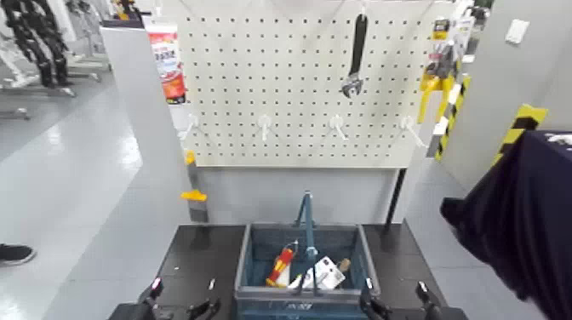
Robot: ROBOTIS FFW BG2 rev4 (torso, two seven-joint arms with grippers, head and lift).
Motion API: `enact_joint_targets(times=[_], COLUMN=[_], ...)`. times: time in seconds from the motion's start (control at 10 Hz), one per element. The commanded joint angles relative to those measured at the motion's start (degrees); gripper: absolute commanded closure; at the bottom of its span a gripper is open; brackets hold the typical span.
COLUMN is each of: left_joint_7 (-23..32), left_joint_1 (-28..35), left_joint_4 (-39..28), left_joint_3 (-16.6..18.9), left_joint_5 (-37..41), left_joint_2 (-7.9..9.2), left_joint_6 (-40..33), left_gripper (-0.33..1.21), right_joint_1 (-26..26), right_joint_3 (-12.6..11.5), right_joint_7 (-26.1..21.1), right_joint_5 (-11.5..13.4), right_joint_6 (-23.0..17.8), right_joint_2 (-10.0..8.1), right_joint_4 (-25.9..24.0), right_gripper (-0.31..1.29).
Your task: Put the yellow paint brush into the crate.
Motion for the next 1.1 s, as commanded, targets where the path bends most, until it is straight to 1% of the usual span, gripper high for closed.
enact_joint_targets(times=[0.1,0.4,0.5,0.7,0.8,0.9,1.1], left_joint_7=[-0.2,-1.0,-3.4,-10.2,-13.4,-15.2,-18.6], left_joint_1=[0.0,0.1,-0.4,-2.8,-4.1,-5.5,-8.3], left_joint_4=[0.2,0.5,0.9,2.5,2.5,2.5,2.5], left_joint_3=[0.1,1.0,2.6,7.3,9.7,11.1,12.8], left_joint_5=[0.1,0.4,1.0,1.7,1.6,1.7,1.5], left_joint_2=[0.09,-0.08,-0.44,-1.67,-1.93,-1.49,0.00], left_joint_6=[0.3,0.2,0.6,1.5,3.2,4.5,7.8], left_gripper=[0.10,0.10,0.10,0.10,0.10,0.10,0.10], right_joint_1=[0.1,0.2,0.2,0.1,0.1,0.1,0.1], right_joint_3=[0.0,0.1,0.2,0.3,0.3,0.4,0.4], right_joint_7=[-0.2,-0.2,-0.2,-0.2,-0.2,-0.2,-0.2], right_joint_5=[0.1,0.2,0.2,0.2,0.2,0.1,0.1], right_joint_6=[0.0,0.1,0.4,0.5,0.6,0.6,0.7], right_joint_2=[0.00,0.09,0.18,0.18,0.18,0.18,0.18], right_joint_4=[0.0,0.1,0.1,0.3,0.3,0.4,0.4], right_gripper=[0.15,0.15,0.15,0.15,0.15,0.15,0.15])
